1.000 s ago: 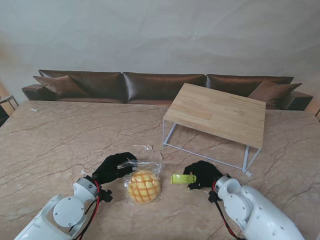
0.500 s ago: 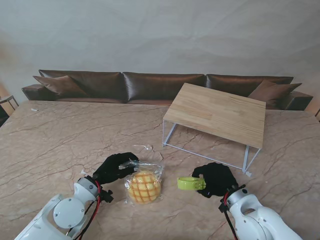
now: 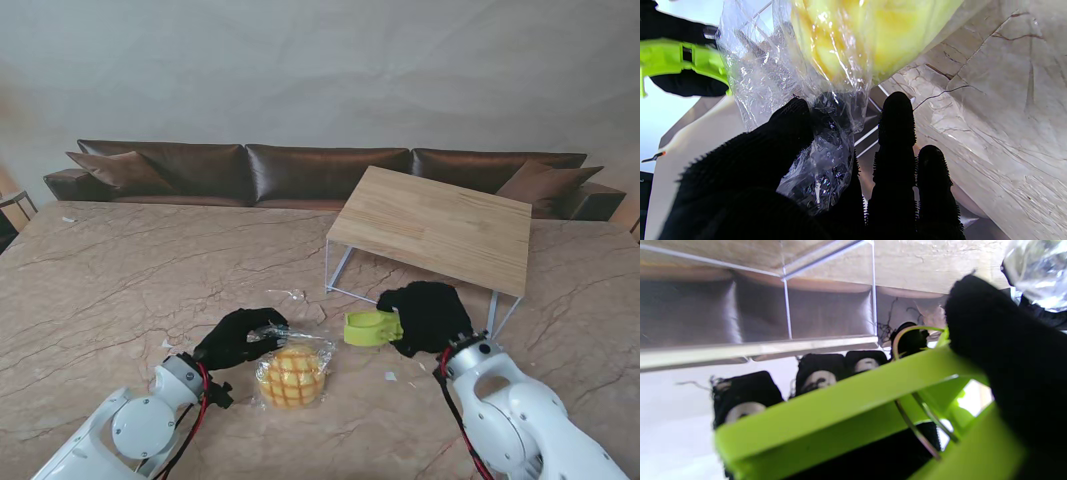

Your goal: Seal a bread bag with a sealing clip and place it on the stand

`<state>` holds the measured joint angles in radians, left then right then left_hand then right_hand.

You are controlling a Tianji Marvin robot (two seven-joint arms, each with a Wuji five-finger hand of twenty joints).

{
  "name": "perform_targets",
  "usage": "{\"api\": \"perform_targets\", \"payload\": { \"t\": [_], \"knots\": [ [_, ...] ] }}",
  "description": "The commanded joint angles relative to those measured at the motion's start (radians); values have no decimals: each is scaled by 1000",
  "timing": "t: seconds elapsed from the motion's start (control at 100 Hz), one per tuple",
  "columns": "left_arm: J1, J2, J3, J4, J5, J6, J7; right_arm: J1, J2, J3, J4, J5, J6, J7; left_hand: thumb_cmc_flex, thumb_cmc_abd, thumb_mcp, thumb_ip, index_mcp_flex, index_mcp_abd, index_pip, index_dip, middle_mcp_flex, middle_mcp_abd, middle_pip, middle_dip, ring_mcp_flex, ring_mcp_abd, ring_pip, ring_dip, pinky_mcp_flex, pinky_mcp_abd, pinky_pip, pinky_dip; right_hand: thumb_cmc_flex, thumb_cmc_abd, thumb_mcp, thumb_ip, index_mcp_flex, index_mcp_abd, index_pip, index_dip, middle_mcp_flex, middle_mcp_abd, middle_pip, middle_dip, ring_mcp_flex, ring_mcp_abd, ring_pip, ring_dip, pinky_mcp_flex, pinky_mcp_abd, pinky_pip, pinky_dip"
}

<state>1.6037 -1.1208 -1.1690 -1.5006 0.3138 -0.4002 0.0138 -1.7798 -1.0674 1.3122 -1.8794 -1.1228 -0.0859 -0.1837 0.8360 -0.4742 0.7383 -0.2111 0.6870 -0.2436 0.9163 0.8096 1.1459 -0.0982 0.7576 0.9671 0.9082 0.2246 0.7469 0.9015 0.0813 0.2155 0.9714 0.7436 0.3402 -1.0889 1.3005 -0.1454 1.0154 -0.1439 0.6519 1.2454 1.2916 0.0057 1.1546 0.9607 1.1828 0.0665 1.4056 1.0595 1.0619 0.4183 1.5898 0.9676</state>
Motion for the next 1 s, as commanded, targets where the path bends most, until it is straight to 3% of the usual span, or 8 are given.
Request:
{"api": "perform_targets", "payload": {
  "t": [0.0,0.41,0.99],
  "knots": [
    [6,-3,3,-3,-1,6,-8,50,-4,-23,16,-19,-16,-9,32,45,30,6,41,-80,75,67,25,-87,27,11,15,-10,7,13,-1,6,5,11,237,106,59,31,308,-391,871,82,155,31,445,81,125,-46,444,156,119,-18,504,135],
    [4,-2,-2,-3,-8,10,-16,292,11,-230,194,-85,-31,-42,28,42,37,5,41,-80,76,64,27,-87,29,9,16,-8,9,13,-1,5,11,13,236,102,68,28,307,-399,870,85,155,27,446,84,125,-45,444,153,118,-21,504,131],
    [0,-5,-3,8,-20,2,-11,464,34,-434,316,-166,-83,-68,26,43,38,3,41,-84,78,64,25,-87,29,9,14,-10,7,11,2,7,16,14,223,89,74,23,306,-410,871,88,155,22,444,87,125,-50,442,149,117,-27,504,120]
  ]
}}
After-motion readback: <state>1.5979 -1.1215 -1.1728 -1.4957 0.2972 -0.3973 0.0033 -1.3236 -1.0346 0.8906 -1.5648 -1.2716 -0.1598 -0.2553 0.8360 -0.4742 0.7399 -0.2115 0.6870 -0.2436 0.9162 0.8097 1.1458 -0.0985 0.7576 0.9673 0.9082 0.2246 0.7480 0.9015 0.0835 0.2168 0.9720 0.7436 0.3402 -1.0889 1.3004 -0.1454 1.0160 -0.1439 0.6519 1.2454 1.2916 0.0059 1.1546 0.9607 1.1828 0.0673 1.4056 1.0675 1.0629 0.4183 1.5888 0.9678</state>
